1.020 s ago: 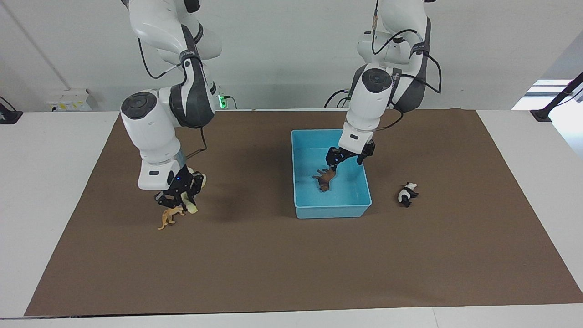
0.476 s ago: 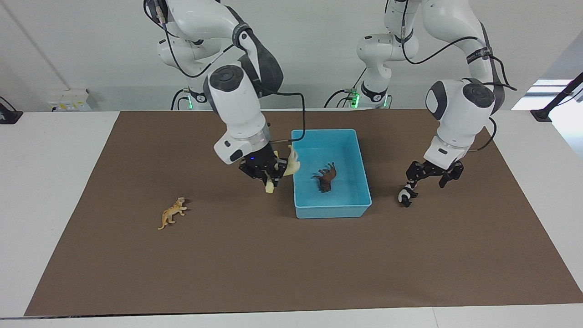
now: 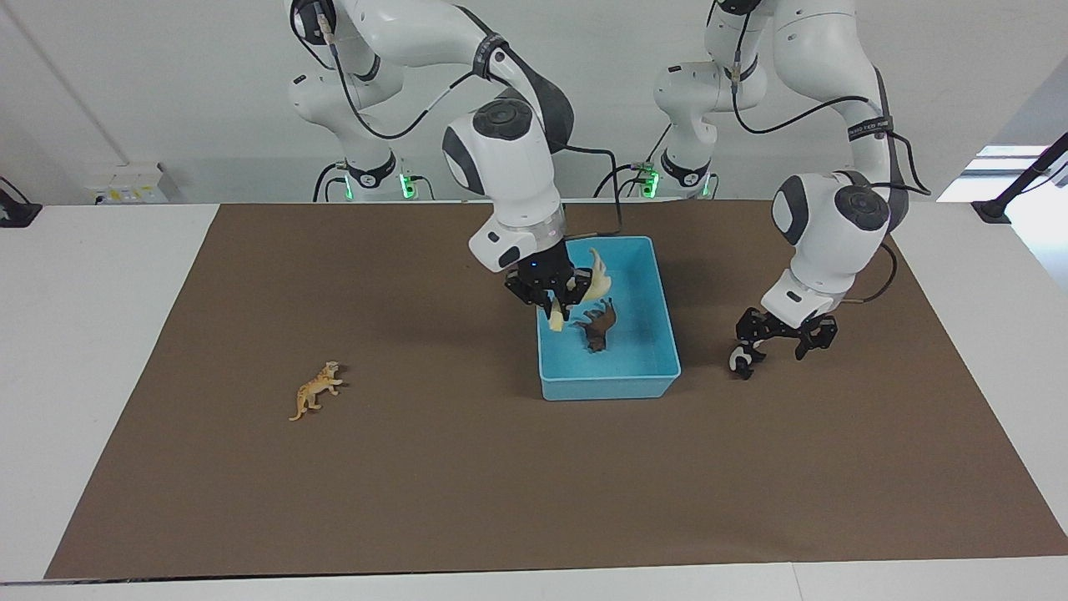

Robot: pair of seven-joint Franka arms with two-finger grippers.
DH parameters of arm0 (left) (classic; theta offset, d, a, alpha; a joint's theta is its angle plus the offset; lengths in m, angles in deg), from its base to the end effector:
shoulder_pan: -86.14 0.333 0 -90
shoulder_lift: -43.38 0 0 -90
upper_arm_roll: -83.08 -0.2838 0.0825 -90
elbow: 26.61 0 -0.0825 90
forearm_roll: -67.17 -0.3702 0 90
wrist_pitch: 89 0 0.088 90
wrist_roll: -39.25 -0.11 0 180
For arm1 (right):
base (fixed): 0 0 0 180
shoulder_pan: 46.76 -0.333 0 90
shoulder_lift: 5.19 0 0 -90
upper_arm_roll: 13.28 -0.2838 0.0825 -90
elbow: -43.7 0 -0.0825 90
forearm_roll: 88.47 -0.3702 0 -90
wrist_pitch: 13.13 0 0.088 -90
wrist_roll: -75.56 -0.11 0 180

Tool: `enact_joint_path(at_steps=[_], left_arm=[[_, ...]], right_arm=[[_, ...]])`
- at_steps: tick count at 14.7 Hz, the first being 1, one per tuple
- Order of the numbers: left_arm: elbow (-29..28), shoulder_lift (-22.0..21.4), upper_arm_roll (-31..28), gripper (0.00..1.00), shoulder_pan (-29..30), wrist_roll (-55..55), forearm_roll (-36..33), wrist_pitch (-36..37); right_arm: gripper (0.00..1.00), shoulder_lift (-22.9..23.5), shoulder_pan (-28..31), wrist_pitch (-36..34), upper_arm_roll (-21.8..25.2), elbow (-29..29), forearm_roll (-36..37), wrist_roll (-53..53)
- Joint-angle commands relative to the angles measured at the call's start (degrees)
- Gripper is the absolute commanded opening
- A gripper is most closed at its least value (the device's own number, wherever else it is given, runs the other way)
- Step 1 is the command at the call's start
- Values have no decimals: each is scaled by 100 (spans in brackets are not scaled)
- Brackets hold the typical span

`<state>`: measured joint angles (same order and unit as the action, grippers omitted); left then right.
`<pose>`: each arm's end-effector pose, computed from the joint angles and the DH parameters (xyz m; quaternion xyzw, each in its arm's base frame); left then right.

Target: Put all toys into storage box

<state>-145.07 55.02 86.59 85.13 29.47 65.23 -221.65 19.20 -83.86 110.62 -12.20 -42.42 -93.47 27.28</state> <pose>0.5655 -0.0435 0.3132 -0.9906 0.1348 -0.0222 0.0076 0.5458 0.4037 0.4182 -0.9849 0.1245 -0.0619 0.1033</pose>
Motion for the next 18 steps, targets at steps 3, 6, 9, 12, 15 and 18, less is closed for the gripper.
enact_joint_path(at_steps=[3,6,9,12,15,18], left_arm=[[-467,-180,36,100,84,-24,-113,-209],[-686,-250,35,100,84,81,-113,-261],[-757,-259,44,100,84,90,-113,-349],[-775,-259,36,100,84,90,-113,-393],[-818,-250,44,100,75,90,-113,-393],[-836,-180,44,93,58,99,-113,-533]], right_arm=[[100,84,79,-464,59,209,131,-164],[100,-56,544,-790,51,420,131,228],[100,-337,1325,-1326,33,420,17,1790],[100,-426,1932,-1607,42,359,26,3032],[100,-522,2556,-1600,50,52,26,3430],[100,-663,2979,-1600,50,-317,26,3561]])
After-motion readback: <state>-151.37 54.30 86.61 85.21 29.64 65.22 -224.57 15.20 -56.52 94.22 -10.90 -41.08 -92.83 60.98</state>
